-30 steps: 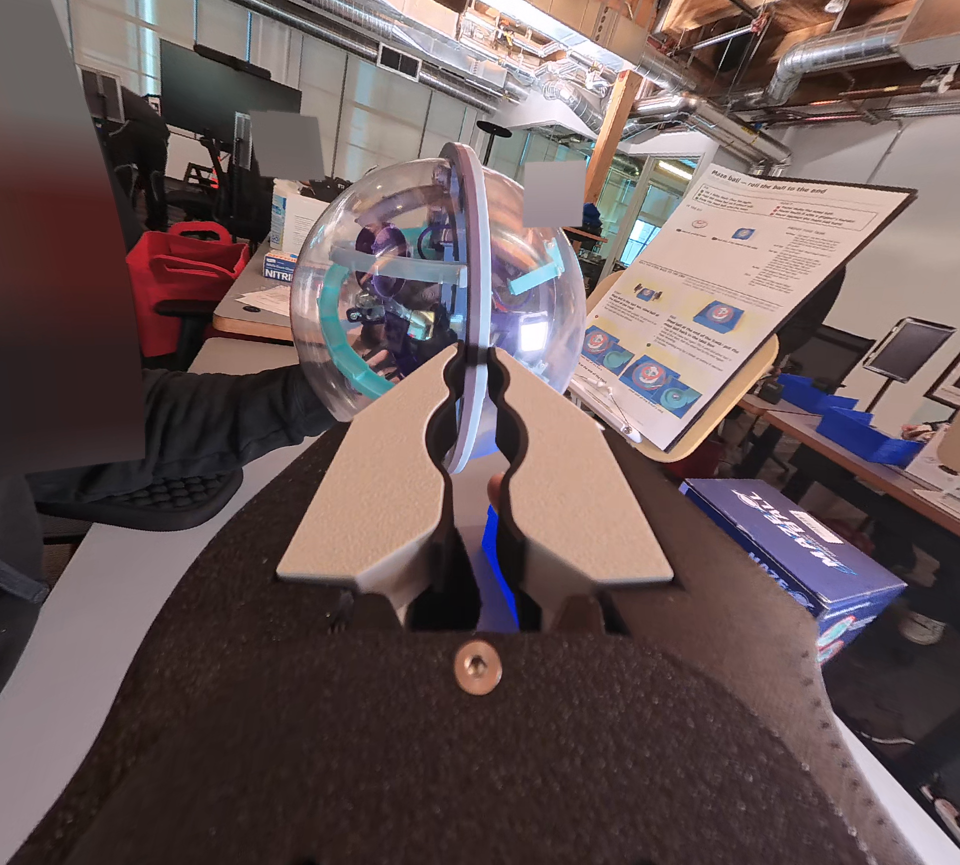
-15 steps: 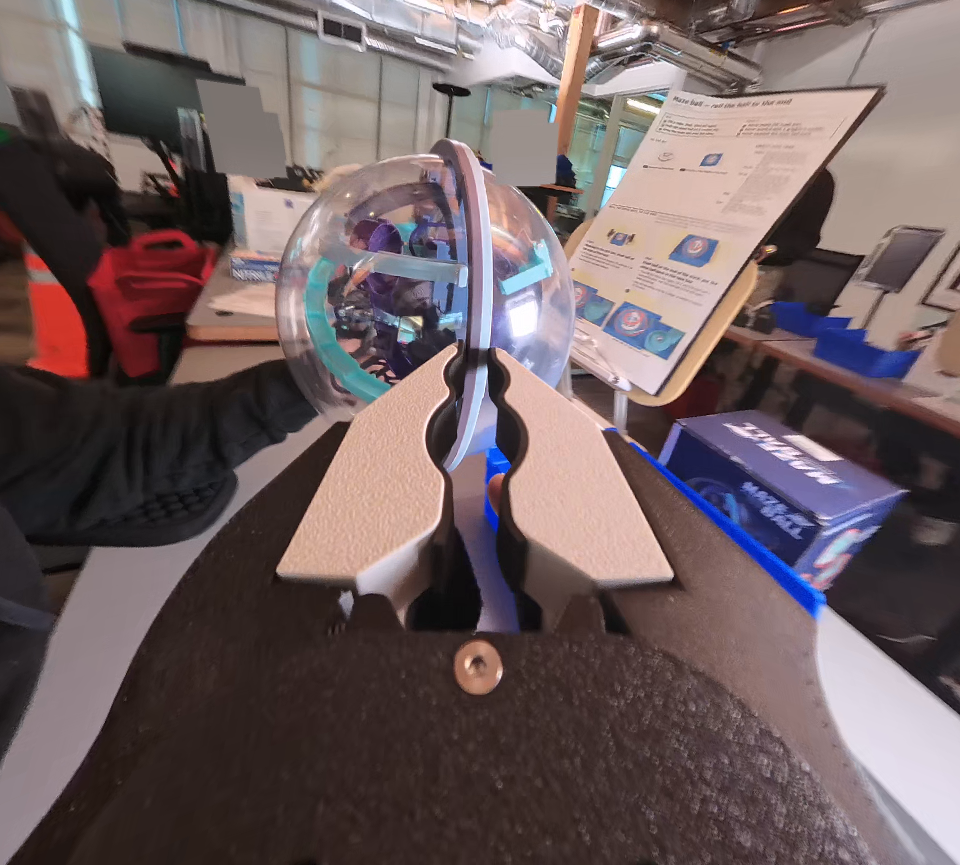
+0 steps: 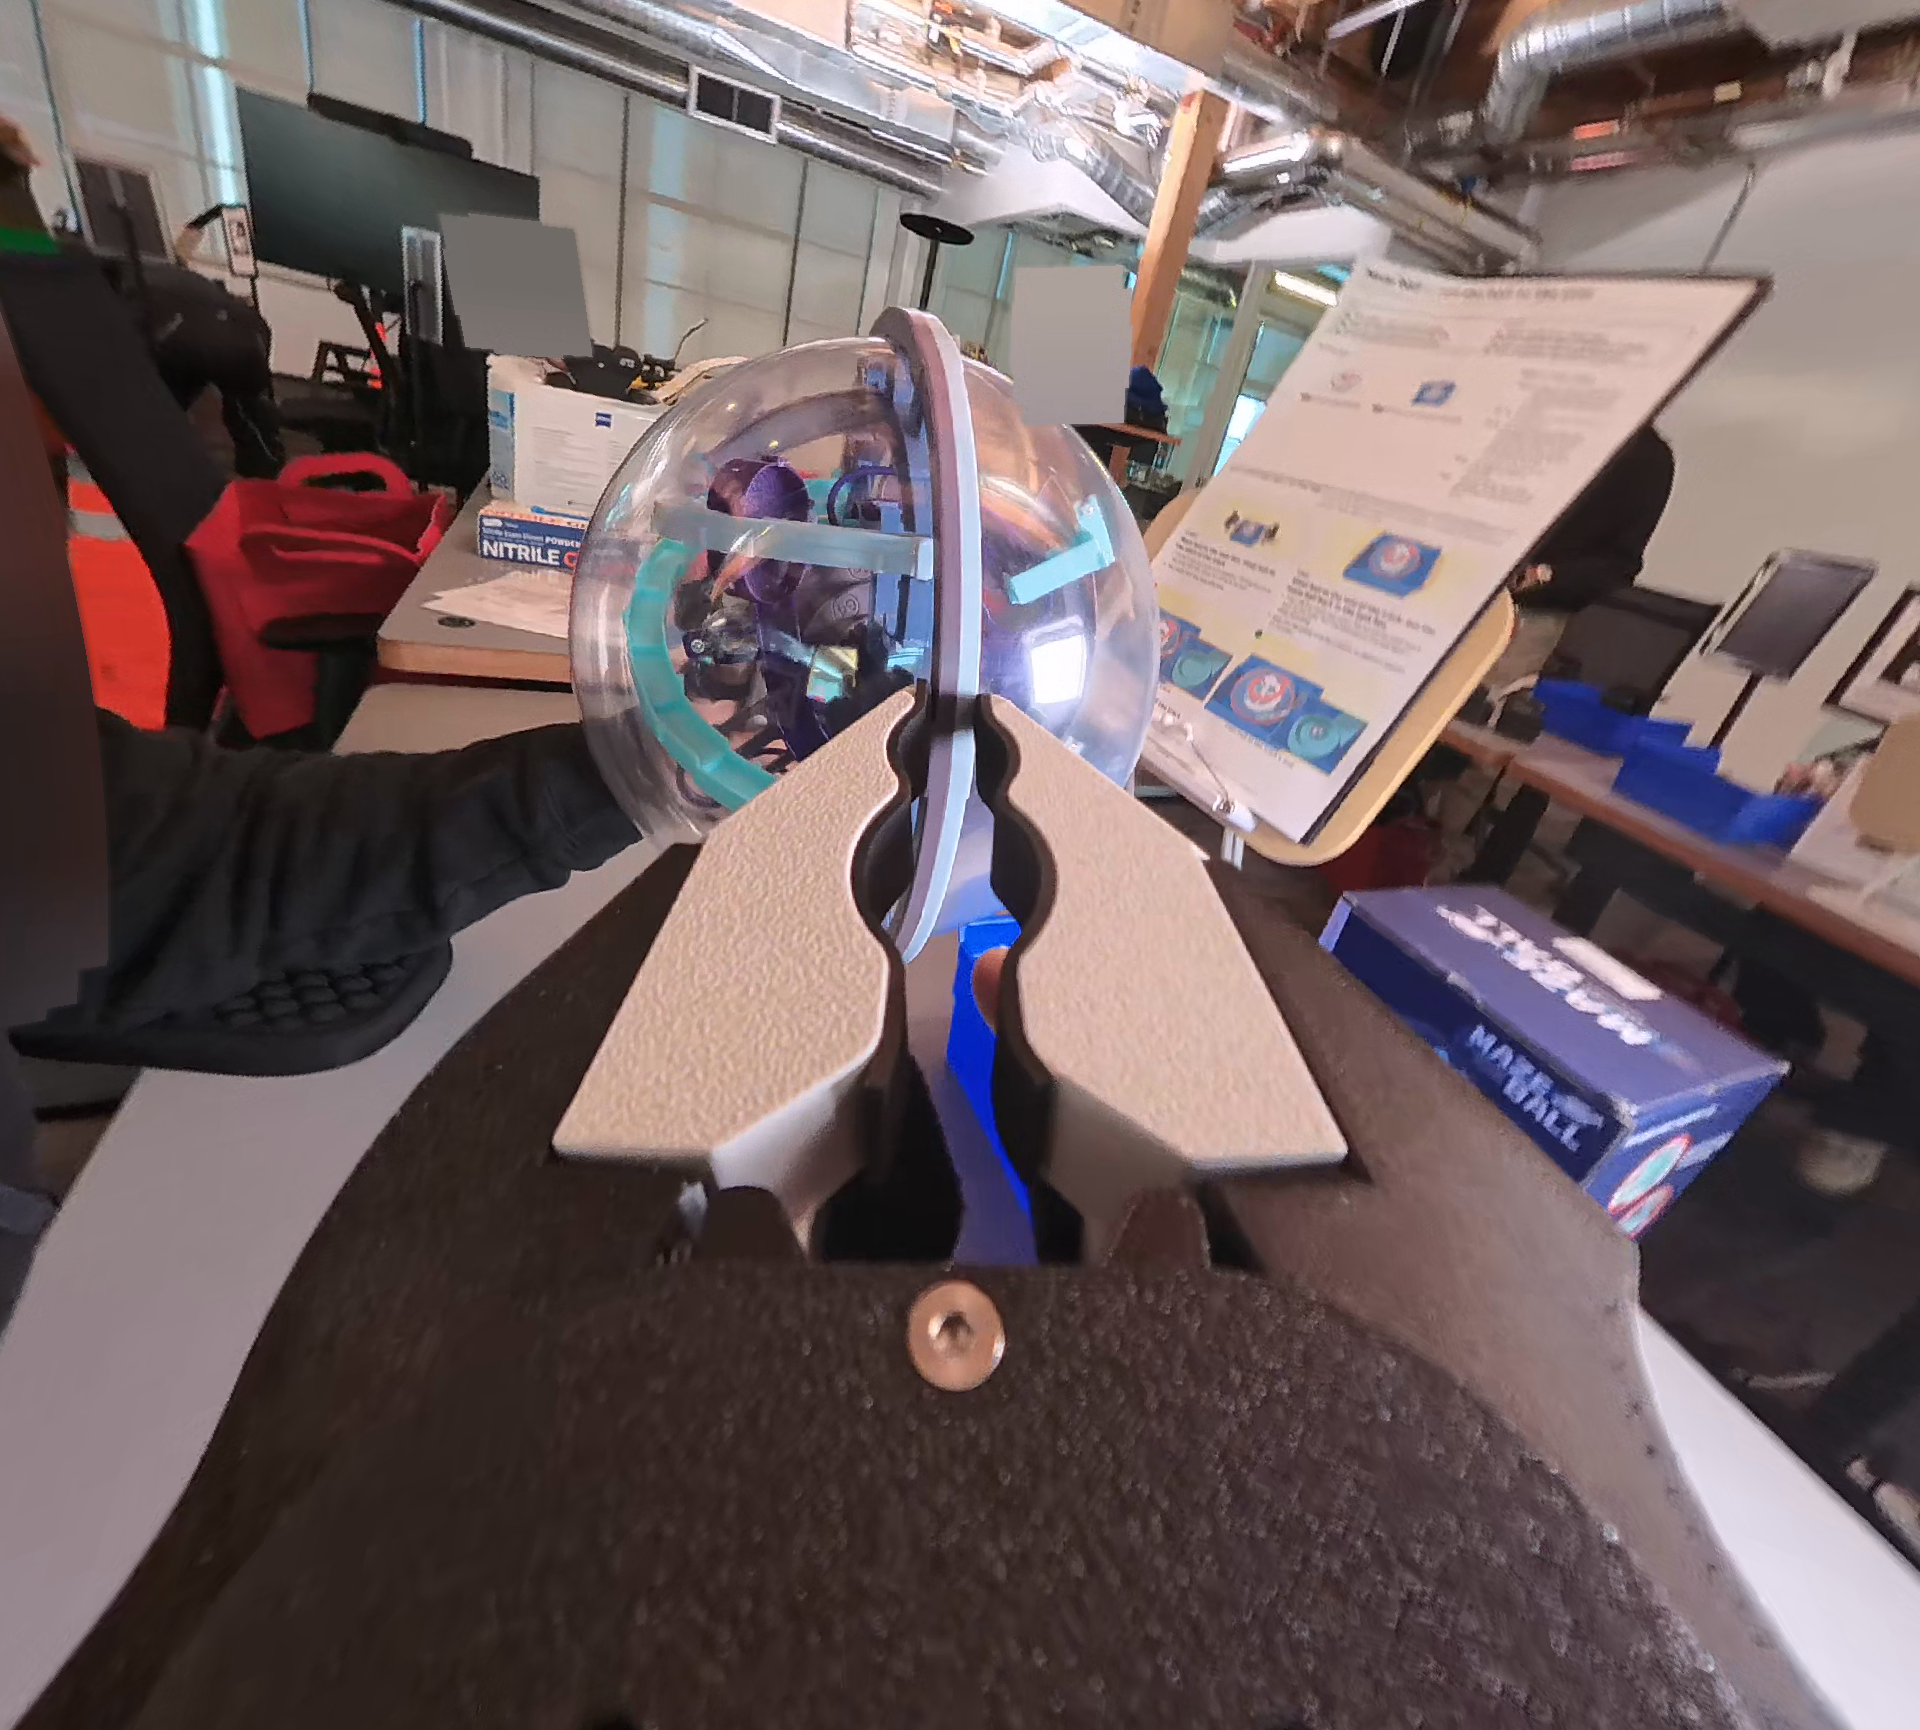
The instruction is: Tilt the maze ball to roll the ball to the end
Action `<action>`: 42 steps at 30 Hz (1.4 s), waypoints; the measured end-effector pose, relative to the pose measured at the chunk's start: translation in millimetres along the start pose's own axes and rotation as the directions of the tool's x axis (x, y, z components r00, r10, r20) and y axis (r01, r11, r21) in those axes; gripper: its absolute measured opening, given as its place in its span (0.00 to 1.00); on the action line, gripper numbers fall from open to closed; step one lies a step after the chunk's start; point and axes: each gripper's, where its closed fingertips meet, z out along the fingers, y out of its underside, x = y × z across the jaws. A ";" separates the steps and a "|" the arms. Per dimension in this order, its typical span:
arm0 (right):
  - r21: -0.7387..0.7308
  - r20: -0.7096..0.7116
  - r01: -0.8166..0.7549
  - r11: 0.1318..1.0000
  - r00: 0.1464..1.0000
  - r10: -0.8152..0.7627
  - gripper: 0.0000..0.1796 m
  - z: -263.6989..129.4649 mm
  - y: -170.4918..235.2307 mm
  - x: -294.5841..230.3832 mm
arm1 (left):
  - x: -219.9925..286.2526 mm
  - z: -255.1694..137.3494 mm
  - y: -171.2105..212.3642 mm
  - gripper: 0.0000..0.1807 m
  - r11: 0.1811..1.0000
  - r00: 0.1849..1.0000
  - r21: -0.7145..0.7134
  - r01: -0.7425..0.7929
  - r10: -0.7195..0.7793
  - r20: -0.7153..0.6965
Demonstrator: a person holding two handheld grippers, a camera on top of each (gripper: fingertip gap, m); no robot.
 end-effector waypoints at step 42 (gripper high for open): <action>0.242 0.100 0.146 0.959 0.980 -0.174 0.03 -11.3 -37.9 -39.3 | 73.8 15.9 -43.0 0.04 0.931 0.929 -0.017 -0.365 0.362 -0.077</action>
